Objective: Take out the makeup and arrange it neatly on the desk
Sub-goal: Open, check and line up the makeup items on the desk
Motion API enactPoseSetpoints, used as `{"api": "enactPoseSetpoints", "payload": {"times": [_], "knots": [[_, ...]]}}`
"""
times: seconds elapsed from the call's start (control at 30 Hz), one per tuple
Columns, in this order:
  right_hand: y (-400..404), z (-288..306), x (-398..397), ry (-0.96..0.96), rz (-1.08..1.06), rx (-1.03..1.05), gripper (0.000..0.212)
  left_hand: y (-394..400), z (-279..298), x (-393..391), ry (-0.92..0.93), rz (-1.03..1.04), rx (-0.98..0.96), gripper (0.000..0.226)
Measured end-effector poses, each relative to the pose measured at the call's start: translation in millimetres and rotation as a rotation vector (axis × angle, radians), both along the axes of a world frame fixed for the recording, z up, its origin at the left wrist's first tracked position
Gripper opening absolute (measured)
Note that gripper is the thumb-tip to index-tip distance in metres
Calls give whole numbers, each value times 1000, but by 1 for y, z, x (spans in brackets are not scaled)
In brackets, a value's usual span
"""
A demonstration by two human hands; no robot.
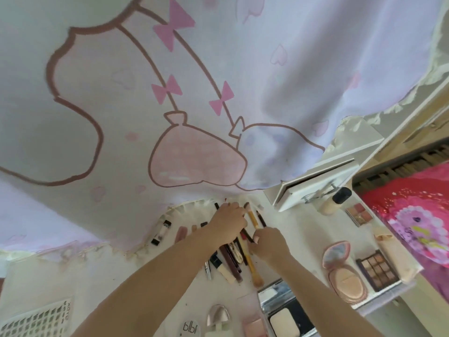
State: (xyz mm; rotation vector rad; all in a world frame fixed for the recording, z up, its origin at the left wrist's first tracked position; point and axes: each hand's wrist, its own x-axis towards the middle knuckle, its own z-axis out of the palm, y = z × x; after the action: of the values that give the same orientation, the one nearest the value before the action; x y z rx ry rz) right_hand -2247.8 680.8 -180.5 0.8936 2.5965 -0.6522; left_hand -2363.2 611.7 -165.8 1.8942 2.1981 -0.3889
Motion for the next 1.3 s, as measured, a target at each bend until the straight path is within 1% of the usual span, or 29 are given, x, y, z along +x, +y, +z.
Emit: {"api": "enactPoseSetpoints", "payload": {"times": [0.07, 0.13, 0.23, 0.37, 0.43, 0.5, 0.57, 0.67, 0.83, 1.07, 1.13, 1.2, 1.3], "knots": [[3, -9, -3, -44, -42, 0, 26, 14, -11, -2, 23, -45, -52, 37], [7, -19, -4, -87, -88, -38, 22, 24, -20, -4, 5, -55, -94, 34], [10, -28, -5, -119, -142, -54, 33, 34, -33, -6, -52, -60, -134, 30], [8, -34, -4, -145, -171, -38, 36, 40, -42, -8, -110, -130, -134, 30], [5, -37, -3, -153, -178, -39, 32, 42, -45, -8, -100, -176, -122, 34], [4, -37, -2, -150, -186, -49, 19, 43, -48, -8, -90, -204, -100, 35], [4, -34, 0, -157, -190, -38, 14, 42, -51, -8, -138, -186, -61, 35], [4, -34, 3, -170, -189, -31, 15, 36, -52, -9, -219, -118, -12, 34], [4, -35, 6, -170, -194, -42, 16, 24, -55, -8, -200, -36, -3, 32], [4, -31, 6, -94, -130, -5, 16, 26, -51, -5, -176, -39, -30, 32], [8, -27, 7, -43, -63, 61, 17, 27, -47, -4, -166, -57, -22, 34], [14, -17, 8, -10, 21, 151, 23, 26, -43, -3, -157, -69, 24, 35], [27, -3, 6, 29, 201, 294, 24, 15, -35, 0, -202, 7, 110, 29]]}}
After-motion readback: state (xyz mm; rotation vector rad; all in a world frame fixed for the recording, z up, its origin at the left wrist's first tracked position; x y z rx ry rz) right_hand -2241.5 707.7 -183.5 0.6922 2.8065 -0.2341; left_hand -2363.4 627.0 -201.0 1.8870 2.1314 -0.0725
